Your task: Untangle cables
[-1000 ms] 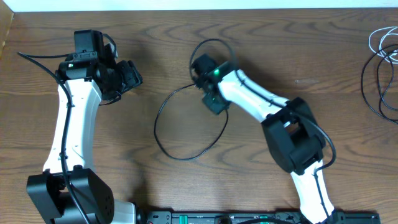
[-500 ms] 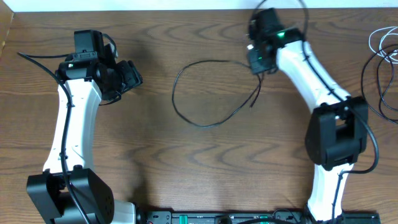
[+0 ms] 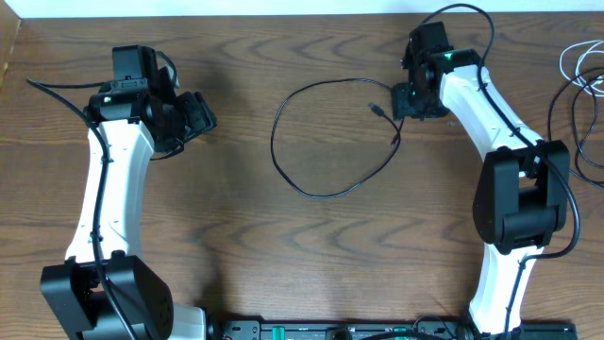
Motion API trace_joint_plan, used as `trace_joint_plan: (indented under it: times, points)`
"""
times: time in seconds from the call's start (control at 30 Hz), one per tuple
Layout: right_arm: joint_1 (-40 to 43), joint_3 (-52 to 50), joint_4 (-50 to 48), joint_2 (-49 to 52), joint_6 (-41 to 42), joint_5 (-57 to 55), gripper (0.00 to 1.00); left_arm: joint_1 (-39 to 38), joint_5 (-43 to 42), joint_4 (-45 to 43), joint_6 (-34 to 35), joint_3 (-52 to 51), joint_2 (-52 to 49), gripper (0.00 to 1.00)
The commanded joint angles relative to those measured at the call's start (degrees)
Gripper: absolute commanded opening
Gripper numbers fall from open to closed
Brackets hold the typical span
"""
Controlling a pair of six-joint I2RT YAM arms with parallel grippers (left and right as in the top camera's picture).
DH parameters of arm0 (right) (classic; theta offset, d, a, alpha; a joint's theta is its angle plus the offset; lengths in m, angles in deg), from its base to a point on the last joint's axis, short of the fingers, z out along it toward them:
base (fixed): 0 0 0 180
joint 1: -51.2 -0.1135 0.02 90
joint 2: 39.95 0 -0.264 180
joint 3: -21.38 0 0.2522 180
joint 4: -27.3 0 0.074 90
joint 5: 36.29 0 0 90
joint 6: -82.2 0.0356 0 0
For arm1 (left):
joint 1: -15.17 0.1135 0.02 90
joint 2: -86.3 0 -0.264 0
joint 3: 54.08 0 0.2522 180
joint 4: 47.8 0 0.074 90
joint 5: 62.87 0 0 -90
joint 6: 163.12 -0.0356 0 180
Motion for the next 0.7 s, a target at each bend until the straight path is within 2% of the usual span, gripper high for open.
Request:
trace_joint_plan:
  times: [0.0, 0.13, 0.3, 0.47, 0.67]
  points:
    - [0.09, -0.22, -0.2, 0.52, 4.07, 0.15, 0.67, 0.04, 0.2, 0.57, -0.5, 0.07, -0.59, 0.68]
    - [0.0, -0.22, 0.57, 0.52, 5.22, 1.53, 0.66, 0.04, 0.2, 0.83, -0.5, 0.07, -0.59, 0.68]
    - [-1.75, -1.14, 1.49, 0.52, 5.27, 3.5, 0.58, 0.04, 0.2, 0.81, -0.5, 0.07, -0.59, 0.68]
    - [-2.86, -4.09, -0.39, 0.74, 9.31, -1.03, 0.55, 0.04, 0.2, 0.85, -0.52, 0.07, -0.59, 0.68]
    - [-2.82, -7.28, -5.57, 0.81, 11.67, -1.14, 0.46, 0.04, 0.2, 0.87, -0.52, 0.07, -0.59, 0.68]
